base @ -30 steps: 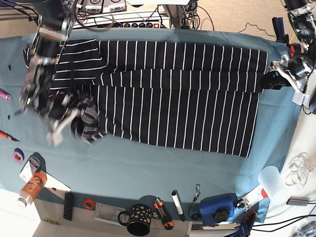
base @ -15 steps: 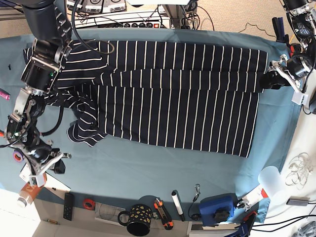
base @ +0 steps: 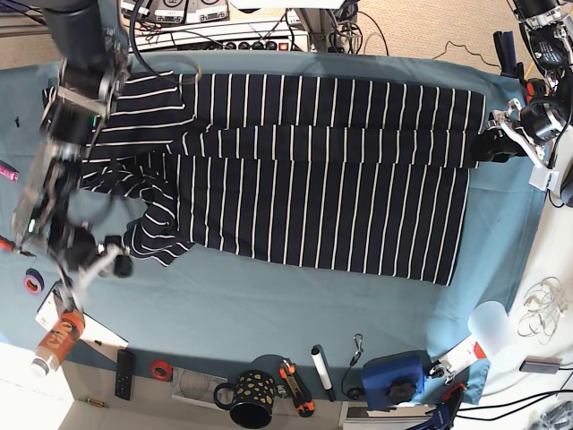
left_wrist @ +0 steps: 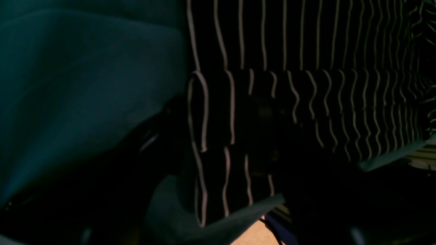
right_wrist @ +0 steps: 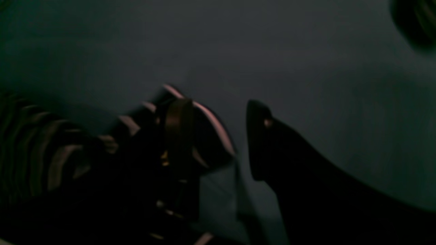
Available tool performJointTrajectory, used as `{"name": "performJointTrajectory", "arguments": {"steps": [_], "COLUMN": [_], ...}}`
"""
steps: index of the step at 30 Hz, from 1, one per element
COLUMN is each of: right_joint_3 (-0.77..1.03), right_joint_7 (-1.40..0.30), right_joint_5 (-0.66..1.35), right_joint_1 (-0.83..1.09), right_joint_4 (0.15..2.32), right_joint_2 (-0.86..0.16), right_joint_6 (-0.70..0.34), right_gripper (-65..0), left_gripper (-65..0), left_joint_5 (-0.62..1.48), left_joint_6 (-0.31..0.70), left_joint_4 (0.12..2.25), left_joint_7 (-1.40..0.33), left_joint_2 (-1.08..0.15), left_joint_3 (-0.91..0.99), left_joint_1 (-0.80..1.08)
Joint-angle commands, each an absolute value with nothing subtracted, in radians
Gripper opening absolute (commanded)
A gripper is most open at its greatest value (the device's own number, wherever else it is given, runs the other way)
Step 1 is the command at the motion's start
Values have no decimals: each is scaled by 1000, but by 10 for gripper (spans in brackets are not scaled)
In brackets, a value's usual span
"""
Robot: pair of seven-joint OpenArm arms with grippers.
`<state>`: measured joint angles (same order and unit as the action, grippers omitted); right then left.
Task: Layout the t-shirt on the table in an organized manner, then fold the t-shirt properly
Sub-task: 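Pull the sleeve outward and flatten it with the right gripper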
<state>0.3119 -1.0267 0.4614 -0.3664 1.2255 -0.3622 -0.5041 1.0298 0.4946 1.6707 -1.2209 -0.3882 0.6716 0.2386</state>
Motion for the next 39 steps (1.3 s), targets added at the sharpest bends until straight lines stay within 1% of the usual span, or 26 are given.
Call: {"name": "performJointTrajectory", "arguments": {"steps": [1,5,9,12,14,16,19,21,23,24,25,28,29,33,39], "right_joint_3": [318,318,318,318,318,318,318,317,315,315,315,315,315,315,315], "right_joint_7": [-988,-999,-982,-962,-974,-1019,-1130,-1181,-1185,-1185,-1184,-1185,-1184,-1142,-987], "right_joint_5": [478,477,523,561,595,645,743,770,766,766,766,735,711,614,473], "right_joint_1": [-377,-348,-356,-371,-380,-381,-390,-401,-414,-420,-427,-447,-456,-492,-533], "right_joint_4": [1241,1222,1087,955,912,911,919,924,924,924,924,924,924,941,1074], "right_joint_2": [-380,-376,-376,-371,-363,-349,-327,-310,-295,-290,-285,-282,-283,-283,-283], "right_joint_6": [-501,-499,-494,-554,-589,-622,-676,-685,-685,-685,-685,-684,-685,-685,-684], "right_gripper": [-395,-395,-395,-395,-395,-395,-395,-395,-395,-406,-441,-615,-650,-650,-650], "left_gripper": [-364,-364,-364,-364,-364,-365,-365,-364,-365,-365,-365,-365,-365,-364,-365], "left_joint_5": [1052,1052,1052,1052,1052,1052,1052,1052,1052,1052,1052,1052,1052,1052,1052], "left_joint_6": [499,499,499,499,499,499,499,499,499,499,499,499,499,499,499], "left_joint_4": [1684,1684,1684,1684,1684,1684,1684,1684,1684,1684,1684,1684,1684,1684,1684], "left_joint_7": [-1203,-1182,-1178,-1178,-1178,-1178,-1178,-1178,-1178,-1178,-1178,-1180,-1181,-1181,-1180], "left_joint_2": [-408,-407,-407,-407,-407,-407,-407,-407,-407,-407,-407,-407,-407,-407,-407], "left_joint_3": [678,678,678,678,678,678,678,678,678,678,678,678,678,678,678], "left_joint_1": [233,232,233,233,233,233,233,233,233,233,233,233,233,233,233]}}
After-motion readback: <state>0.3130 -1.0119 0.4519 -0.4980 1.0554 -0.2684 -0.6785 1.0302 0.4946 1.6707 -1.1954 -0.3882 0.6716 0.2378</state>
